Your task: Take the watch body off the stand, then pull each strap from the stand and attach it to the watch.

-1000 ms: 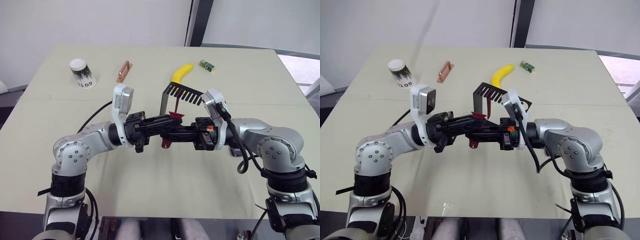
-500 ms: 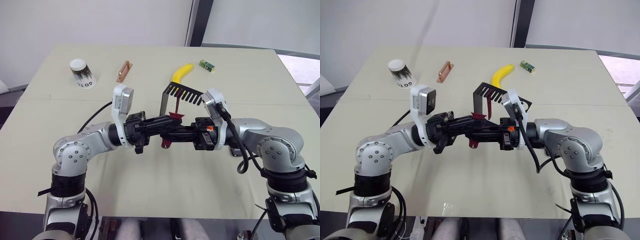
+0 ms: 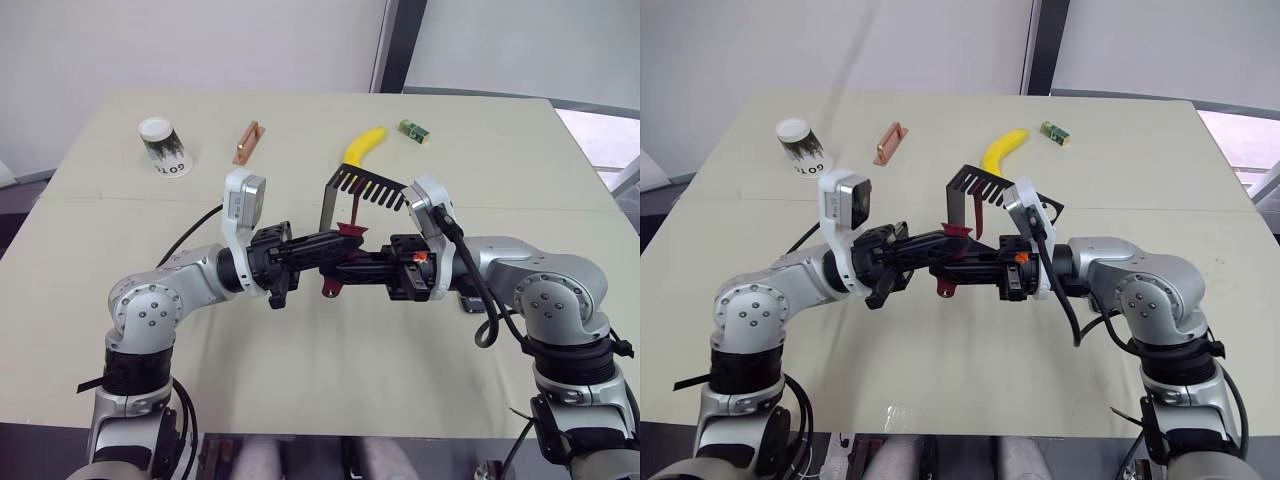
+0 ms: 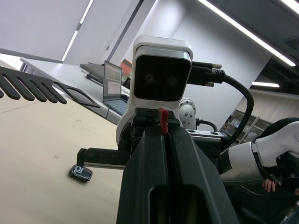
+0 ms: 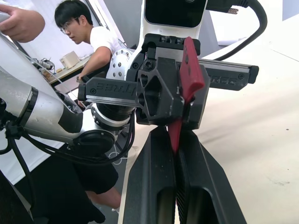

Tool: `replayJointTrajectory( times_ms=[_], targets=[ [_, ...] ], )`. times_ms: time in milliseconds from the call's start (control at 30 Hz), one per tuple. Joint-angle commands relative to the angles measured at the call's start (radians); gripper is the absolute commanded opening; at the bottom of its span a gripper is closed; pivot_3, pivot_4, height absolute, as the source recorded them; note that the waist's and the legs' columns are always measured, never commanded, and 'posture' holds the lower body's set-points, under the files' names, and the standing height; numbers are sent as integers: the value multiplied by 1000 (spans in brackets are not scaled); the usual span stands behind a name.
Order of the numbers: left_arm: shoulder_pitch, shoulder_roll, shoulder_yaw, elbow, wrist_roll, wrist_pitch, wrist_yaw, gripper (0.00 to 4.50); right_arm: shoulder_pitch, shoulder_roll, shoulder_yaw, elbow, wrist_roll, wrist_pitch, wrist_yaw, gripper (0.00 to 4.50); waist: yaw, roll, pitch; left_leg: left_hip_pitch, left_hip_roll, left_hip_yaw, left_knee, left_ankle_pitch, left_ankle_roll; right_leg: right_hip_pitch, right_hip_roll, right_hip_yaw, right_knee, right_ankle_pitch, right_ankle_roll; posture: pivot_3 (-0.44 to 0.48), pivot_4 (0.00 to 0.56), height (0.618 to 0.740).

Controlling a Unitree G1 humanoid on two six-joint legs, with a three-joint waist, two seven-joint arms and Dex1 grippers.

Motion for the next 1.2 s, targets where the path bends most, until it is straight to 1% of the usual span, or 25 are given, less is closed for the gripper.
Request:
replayJointTrajectory(
  times_ms=[33, 233, 333, 367, 400, 467, 533, 567, 600, 733, 800, 933, 1067, 1133, 1200],
  targets=[
    [-1, -7, 0, -29, -24, -14, -20, 4, -8, -8, -25, -31, 2, -20, -9, 0, 0, 0, 0, 0, 0, 0, 0, 0, 0, 0, 0, 0, 0, 0, 0, 0, 150, 740],
    [-6, 12, -7, -30, -1, -14, -26, 4, 44, -41, -34, -76, -59, -73, -23, 0, 1, 0, 0, 0, 0, 0, 0, 0, 0, 0, 0, 0, -1, 0, 0, 0, 150, 740],
    [-16, 37, -13, -18, 19, -15, -40, 0, 95, -44, -62, -116, -93, -96, -101, 1005, 1, 0, 0, -1, 0, 0, 0, 0, 0, 0, 0, 0, -2, 0, 0, 0, 150, 740],
    [-18, 42, -15, -15, 24, -15, -44, 0, 108, -45, -69, -126, -91, -97, -112, 1483, 1, 0, 0, -1, 0, 0, 0, 0, 0, 0, 0, 0, -1, 0, 0, 0, 150, 740],
    [-20, 56, -20, -11, 36, -17, -58, 0, 164, -65, -104, -173, -73, -92, -119, 1888, 1, 0, 0, -1, 0, 0, -1, 0, 0, 0, 0, 0, -2, 0, 0, 0, 150, 740],
    [-17, 100, -31, 2, 78, -27, -105, 0, 330, -113, -218, -288, -55, -80, -161, 2922, 8, 0, 0, -1, 0, 0, -1, 0, 0, 0, 0, 0, -2, 0, 0, 0, 150, 740],
    [-13, 131, -49, 6, 117, -44, -148, 0, 449, -141, -311, -352, -45, -73, -200, 3850, 8, 0, 0, -3, 0, -5, -1, 0, 0, 1, 0, -2, -3, 0, 0, 0, 150, 740],
    [-10, 147, -63, 5, 139, -56, -173, 0, 509, -152, -362, -377, -43, -73, -217, 4239, 7, 0, 0, -4, 0, -6, -1, 0, 0, 0, 1, -2, -3, 0, 0, 0, 150, 740],
    [-8, 166, -76, 6, 165, -72, -203, 0, 579, -158, -420, -405, -42, -69, -241, 4454, 7, 0, 0, -9, -1, -7, -1, 0, 0, -1, 1, -2, -3, 0, 0, 0, 150, 740],
    [1, 236, -132, 17, 276, -155, -323, 0, 848, -142, -619, -500, -81, -76, -328, 4454, 7, 1, 0, -9, -1, -10, 0, 1, -1, 0, 1, -5, -4, 0, 0, 0, 150, 740],
    [7, 252, -144, 24, 307, -183, -358, 0, 911, -136, -656, -521, -83, -91, -355, 4454, 3, 1, 0, -9, -1, -9, 0, 2, -2, 0, 1, -4, -5, 0, 0, 0, 150, 740],
    [43, 297, -185, 24, 410, -288, -454, 0, 1136, -50, -783, -590, -144, -122, -426, 4454, 5, 1, 0, -7, -1, -9, -2, 3, -3, 0, 2, -3, -4, 0, 0, 0, 150, 740],
    [53, 288, -195, 24, 432, -313, -475, 0, 1249, 12, -807, -637, -178, -160, -473, 4454, 5, 1, 0, -7, -2, -9, -2, 4, -4, 0, 2, -3, -4, 0, -1, 0, 150, 740],
    [59, 282, -195, 23, 440, -319, -482, 0, 1262, 34, -801, -643, -186, -170, -503, 4454, 3, 1, 0, -7, -2, -9, -2, 4, -4, 1, 1, -2, -4, 0, -1, 0, 150, 740],
    [67, 275, -194, 22, 446, -328, -485, 0, 1255, 51, -761, -633, -226, -181, -544, 4454, 3, 1, 0, -6, -2, -9, -2, 4, -4, 1, 2, -2, -4, 0, -1, 0, 150, 740]
  ],
)
